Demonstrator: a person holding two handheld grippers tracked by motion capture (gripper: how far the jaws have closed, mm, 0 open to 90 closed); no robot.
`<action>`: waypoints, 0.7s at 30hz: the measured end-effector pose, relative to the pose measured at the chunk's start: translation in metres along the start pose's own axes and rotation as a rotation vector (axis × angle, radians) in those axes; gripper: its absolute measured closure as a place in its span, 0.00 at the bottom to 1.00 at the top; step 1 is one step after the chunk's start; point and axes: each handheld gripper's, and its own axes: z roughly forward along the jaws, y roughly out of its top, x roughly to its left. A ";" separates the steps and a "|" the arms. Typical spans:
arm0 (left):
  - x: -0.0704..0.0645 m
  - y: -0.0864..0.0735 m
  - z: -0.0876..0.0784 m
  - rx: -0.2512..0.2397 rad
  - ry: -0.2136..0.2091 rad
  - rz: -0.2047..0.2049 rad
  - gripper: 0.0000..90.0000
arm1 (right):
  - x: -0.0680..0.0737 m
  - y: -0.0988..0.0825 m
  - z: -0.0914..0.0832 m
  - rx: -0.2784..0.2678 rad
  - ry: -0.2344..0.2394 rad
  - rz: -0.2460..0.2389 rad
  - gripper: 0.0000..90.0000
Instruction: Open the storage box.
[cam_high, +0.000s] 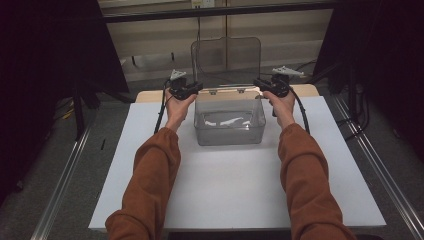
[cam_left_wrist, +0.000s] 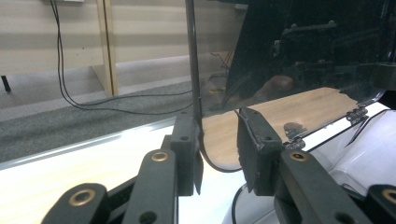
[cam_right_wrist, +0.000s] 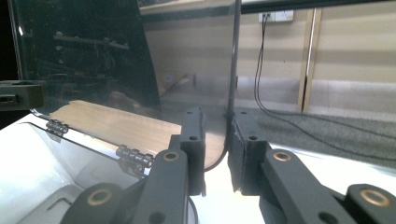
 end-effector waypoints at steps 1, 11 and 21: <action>0.000 0.000 0.000 0.009 0.003 -0.010 0.76 | 0.000 0.001 0.001 0.010 -0.002 0.007 0.84; -0.001 0.001 0.005 0.042 0.007 -0.021 0.69 | -0.001 0.004 0.004 0.050 -0.009 0.062 0.83; 0.001 0.001 0.008 0.065 0.001 -0.058 0.65 | -0.001 0.002 0.007 0.061 -0.026 0.095 0.81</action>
